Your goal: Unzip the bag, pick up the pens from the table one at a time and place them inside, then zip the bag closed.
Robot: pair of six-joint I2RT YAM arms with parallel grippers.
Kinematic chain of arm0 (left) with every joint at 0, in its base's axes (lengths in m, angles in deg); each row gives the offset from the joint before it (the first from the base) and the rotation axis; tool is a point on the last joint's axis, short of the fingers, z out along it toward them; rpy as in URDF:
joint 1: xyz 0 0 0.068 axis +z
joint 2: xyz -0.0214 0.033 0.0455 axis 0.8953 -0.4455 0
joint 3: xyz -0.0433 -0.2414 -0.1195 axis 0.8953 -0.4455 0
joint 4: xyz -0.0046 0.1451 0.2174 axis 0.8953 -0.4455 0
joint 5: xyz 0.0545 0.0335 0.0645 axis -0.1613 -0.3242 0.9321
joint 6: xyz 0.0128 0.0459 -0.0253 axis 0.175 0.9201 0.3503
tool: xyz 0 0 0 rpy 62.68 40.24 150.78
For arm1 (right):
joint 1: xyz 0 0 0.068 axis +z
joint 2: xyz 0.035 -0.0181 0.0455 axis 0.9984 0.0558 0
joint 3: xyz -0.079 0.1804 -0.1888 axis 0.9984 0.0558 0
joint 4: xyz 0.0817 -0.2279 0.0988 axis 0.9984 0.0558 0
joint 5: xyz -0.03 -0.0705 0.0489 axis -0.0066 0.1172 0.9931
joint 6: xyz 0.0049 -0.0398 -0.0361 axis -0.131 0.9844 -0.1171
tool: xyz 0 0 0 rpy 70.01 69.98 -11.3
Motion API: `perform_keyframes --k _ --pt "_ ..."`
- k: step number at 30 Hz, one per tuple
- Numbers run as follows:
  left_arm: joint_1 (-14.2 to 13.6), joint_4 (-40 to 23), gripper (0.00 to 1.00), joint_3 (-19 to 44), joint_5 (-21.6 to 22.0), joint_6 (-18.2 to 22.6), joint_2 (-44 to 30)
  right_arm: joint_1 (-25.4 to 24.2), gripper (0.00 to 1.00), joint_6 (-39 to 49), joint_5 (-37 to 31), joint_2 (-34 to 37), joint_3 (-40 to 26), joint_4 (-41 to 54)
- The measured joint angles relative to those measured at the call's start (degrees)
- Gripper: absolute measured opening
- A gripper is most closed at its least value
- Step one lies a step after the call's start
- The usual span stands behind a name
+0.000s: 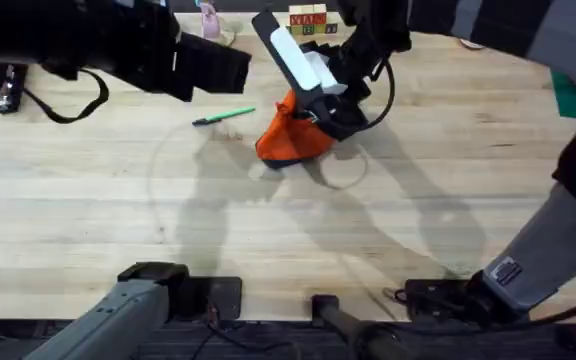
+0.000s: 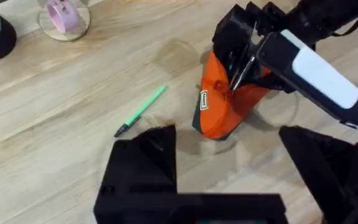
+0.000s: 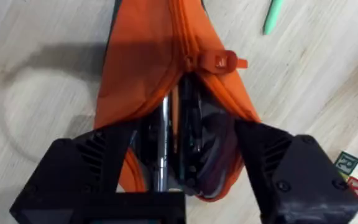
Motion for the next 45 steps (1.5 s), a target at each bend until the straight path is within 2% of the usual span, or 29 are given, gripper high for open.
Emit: perform_keyframes --k 27,39,45 --pt "0.0 0.0 0.993 0.0 0.0 0.0 0.0 0.0 0.996 -1.37 0.0 -0.44 -0.07 1.88" --pt "0.0 0.02 0.993 0.0 0.0 0.0 0.0 -0.45 0.997 -20.66 0.55 -11.14 -0.07 3.21" --pt "0.0 0.02 0.992 0.0 0.01 0.0 0.0 -1.97 0.997 -32.14 0.68 -14.22 -0.07 3.37"
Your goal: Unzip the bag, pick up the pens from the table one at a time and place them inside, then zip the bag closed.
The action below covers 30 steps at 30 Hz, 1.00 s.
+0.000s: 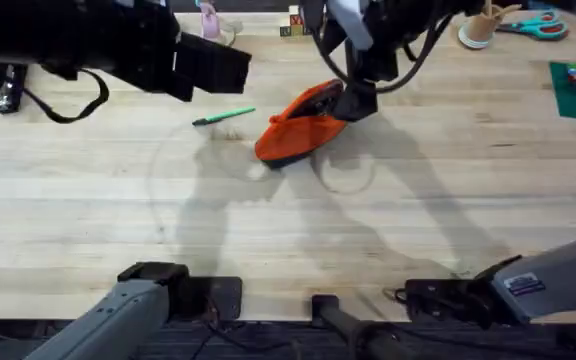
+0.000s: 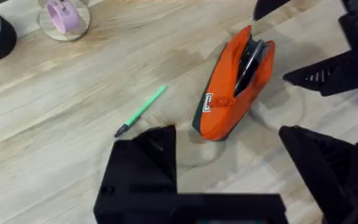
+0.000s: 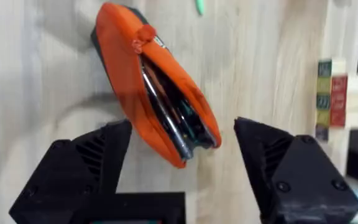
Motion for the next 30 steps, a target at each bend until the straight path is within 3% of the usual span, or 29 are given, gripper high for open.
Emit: perform_keyframes --k 14,22,25,30 --pt "0.0 0.81 0.993 0.0 0.67 0.28 0.0 -7.12 0.997 -20.66 0.05 -6.97 0.0 -3.03" --pt "0.0 1.75 0.993 0.0 2.87 1.0 -0.01 -9.4 0.996 -26.15 0.07 -7.4 0.0 -3.09" --pt "0.0 1.75 0.993 0.0 3.89 4.41 0.0 -9.31 0.996 -26.67 0.07 -7.4 0.0 -2.3" --pt "0.0 2.18 0.993 0.0 4.58 15.52 -0.06 -9.31 0.996 -27.44 0.07 -7.4 0.0 -0.64"
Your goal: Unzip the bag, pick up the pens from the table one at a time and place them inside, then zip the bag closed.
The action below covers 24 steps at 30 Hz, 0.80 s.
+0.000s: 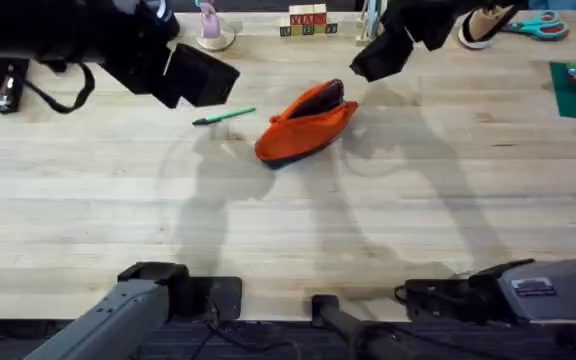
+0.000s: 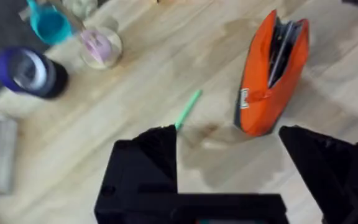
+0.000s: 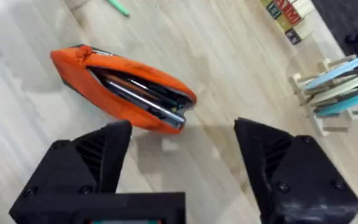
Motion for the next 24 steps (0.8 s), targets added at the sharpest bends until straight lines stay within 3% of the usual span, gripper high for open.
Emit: perform_keyframes --k 6,10,16,24 --pt "0.0 0.42 0.993 0.04 1.35 11.5 -4.02 0.0 0.996 -2.28 0.0 0.0 0.0 1.61" --pt "0.0 0.75 0.992 0.04 3.07 16.81 -9.98 0.0 0.996 -4.85 0.0 0.0 0.0 2.68" --pt "0.0 2.73 0.992 0.02 6.55 22.27 -17.39 0.0 0.996 -8.85 0.02 0.0 0.0 4.16" --pt "0.0 4.51 0.993 0.03 6.9 24.85 -23.01 0.0 0.996 -10.38 0.17 0.0 0.0 5.16"
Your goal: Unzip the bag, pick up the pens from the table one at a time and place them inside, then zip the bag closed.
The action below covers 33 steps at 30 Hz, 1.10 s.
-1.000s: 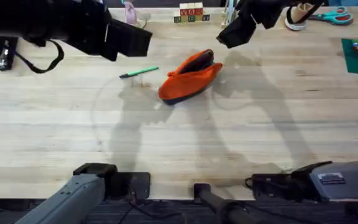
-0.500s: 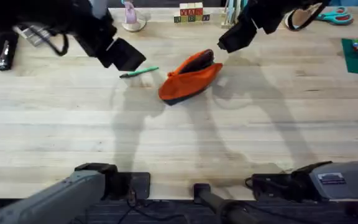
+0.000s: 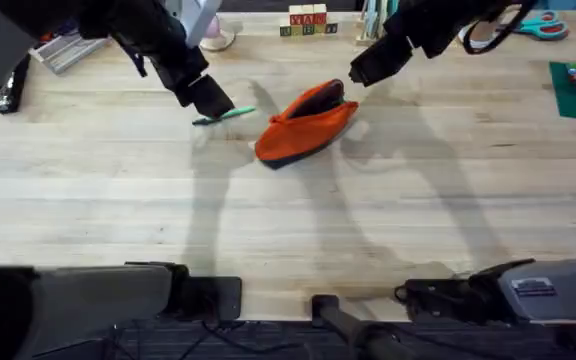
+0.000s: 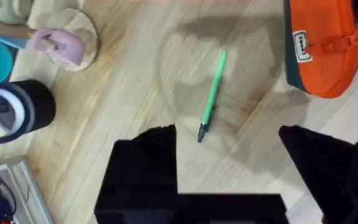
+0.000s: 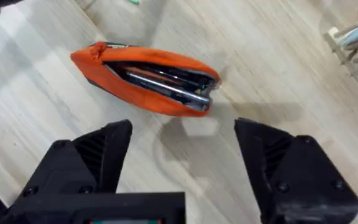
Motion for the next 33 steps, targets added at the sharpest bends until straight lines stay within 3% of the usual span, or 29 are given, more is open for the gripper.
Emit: perform_keyframes --k 10,17,33 --pt "0.0 3.62 0.993 0.01 1.0 4.62 -6.71 0.0 0.996 -0.21 0.0 0.0 0.0 0.33" --pt "0.0 7.59 0.994 -0.01 1.79 5.18 -10.63 0.0 0.996 -0.21 0.0 0.0 0.0 0.35" --pt "0.0 8.96 0.993 -0.01 2.68 5.22 -15.79 0.0 0.996 -0.23 0.0 0.0 0.0 0.35"
